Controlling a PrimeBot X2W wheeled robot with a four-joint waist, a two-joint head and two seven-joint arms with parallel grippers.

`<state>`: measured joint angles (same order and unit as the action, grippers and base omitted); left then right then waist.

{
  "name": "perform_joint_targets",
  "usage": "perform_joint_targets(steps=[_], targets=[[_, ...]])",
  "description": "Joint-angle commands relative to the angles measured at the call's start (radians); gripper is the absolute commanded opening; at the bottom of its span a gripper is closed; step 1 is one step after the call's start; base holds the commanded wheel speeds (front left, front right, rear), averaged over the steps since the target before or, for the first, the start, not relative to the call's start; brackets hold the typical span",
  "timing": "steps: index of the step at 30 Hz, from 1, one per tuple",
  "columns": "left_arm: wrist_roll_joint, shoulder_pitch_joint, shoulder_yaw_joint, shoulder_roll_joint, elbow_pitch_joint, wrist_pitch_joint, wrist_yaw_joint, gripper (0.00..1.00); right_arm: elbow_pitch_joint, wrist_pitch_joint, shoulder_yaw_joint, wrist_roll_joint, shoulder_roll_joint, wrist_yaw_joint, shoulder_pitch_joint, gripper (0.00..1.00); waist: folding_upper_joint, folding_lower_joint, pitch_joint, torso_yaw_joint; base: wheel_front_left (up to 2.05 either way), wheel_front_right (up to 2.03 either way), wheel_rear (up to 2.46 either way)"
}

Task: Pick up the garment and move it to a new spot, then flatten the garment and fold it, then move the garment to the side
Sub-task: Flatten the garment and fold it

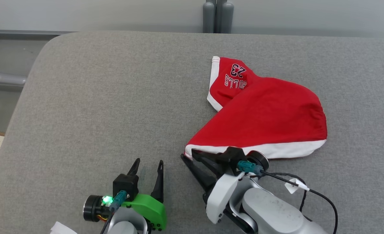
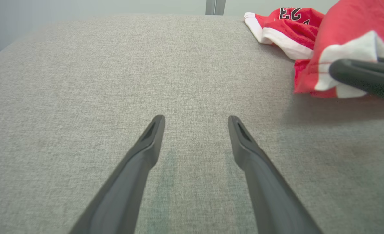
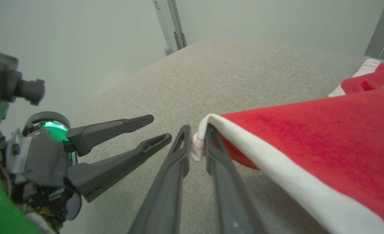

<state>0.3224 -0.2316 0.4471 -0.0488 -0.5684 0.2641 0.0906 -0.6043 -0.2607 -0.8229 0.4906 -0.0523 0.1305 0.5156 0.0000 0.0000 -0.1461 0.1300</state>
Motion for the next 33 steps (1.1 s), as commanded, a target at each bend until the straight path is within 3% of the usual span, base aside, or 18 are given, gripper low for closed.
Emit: perform_joint_targets(steps=[1,5,7,11,20,26,33], targets=[[-0.007,0.002,-0.009,-0.004,-0.003,0.000,0.007,1.00,-0.009,-0.003,-0.021,0.008,-0.002,0.000,0.030,1.00,0.0000,0.0000,0.005,-0.017,0.00,0.00,0.00],[-0.022,0.006,-0.027,-0.004,-0.001,0.000,0.012,1.00,0.040,-0.004,-0.063,0.071,0.003,0.000,0.047,1.00,0.0000,0.0000,0.016,-0.060,0.00,0.00,0.00],[-0.031,0.010,-0.040,-0.004,0.008,0.000,0.018,1.00,0.080,-0.005,-0.035,0.069,-0.001,0.000,0.050,1.00,0.0000,0.0000,0.020,-0.087,0.00,0.00,0.00],[-0.044,0.017,-0.058,-0.004,0.020,0.000,0.024,1.00,0.159,-0.005,0.084,0.025,-0.003,0.000,0.008,1.00,0.0000,0.0000,0.030,-0.129,0.00,0.00,0.00],[-0.058,0.045,-0.095,-0.004,0.038,0.000,0.032,1.00,0.206,-0.004,0.526,-0.202,-0.010,0.000,-0.159,1.00,0.0000,0.0000,0.063,-0.194,0.00,0.00,0.00],[-0.063,0.086,-0.127,-0.004,0.050,0.000,0.031,1.00,0.190,-0.005,0.633,-0.289,-0.006,0.000,-0.263,1.00,0.0000,0.0000,0.092,-0.213,0.00,0.00,0.00],[-0.073,0.153,-0.159,-0.004,0.086,0.000,0.041,1.00,0.185,-0.005,0.695,-0.297,0.000,0.000,-0.372,1.00,0.0000,0.0000,0.127,-0.214,0.00,0.00,0.00]])
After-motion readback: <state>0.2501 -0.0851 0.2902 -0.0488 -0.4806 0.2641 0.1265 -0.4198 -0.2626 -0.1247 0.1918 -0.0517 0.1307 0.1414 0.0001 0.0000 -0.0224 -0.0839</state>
